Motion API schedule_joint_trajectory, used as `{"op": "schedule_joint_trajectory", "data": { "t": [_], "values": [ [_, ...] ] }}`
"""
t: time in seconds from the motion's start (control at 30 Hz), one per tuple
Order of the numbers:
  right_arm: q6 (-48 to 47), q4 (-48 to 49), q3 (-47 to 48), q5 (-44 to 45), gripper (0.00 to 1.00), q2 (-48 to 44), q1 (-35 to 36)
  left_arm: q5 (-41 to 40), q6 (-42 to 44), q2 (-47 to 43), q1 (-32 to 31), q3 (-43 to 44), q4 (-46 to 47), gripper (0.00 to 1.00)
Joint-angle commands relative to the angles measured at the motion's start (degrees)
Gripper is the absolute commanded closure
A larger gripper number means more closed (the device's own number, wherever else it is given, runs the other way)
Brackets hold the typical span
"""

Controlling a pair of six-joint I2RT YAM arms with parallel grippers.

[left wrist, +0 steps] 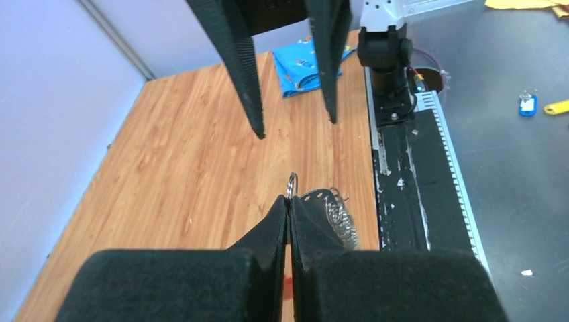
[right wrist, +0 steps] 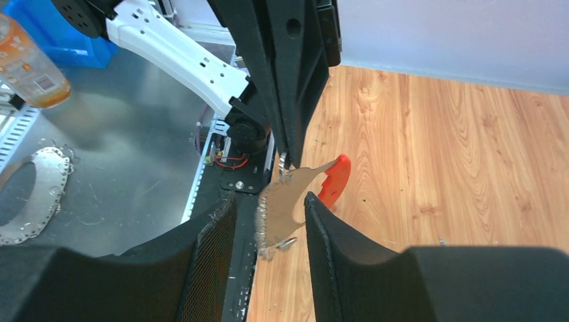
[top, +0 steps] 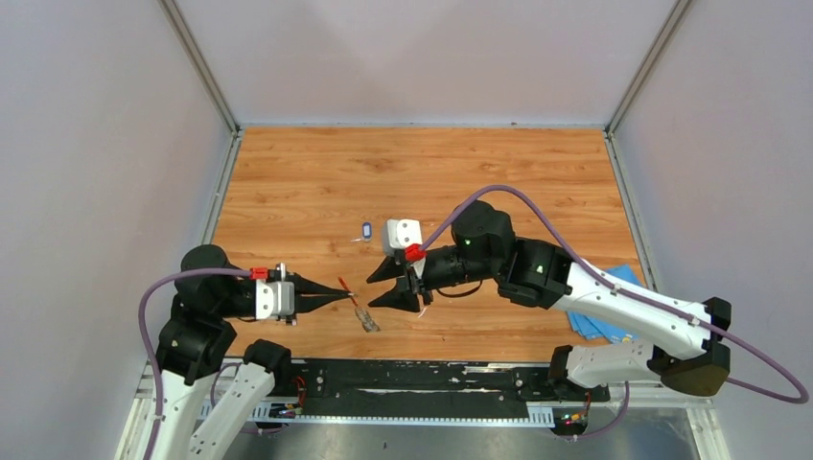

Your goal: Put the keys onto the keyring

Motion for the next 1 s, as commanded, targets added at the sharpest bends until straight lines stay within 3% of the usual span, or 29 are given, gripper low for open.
{"op": "schedule_joint_trajectory", "data": {
  "t": [0.0,0.2,0.6,0.97],
  "values": [
    [-7.08,-8.88,4.66,7.70,0.56,2.17,3.02,-4.31,0.31,1.40,0.35,1.84,-2.82,1.00],
    [-10.87,-13.58,9.75,12.28,0.59,6.63,4.10,-6.08,4.94,1.43,0.36,1.45,-7.97,1.00],
    [-13.96,-21.58,19.48,9.46,0.67,15.23,4.19,-7.52,7.68,2.61,0.34,2.19,-10.68,1.00],
    [-12.89,-27.00,24.55,9.24,0.68,20.01,5.34,-9.45,9.03,2.92,0.36,2.54,-10.73,1.00]
  ]
}}
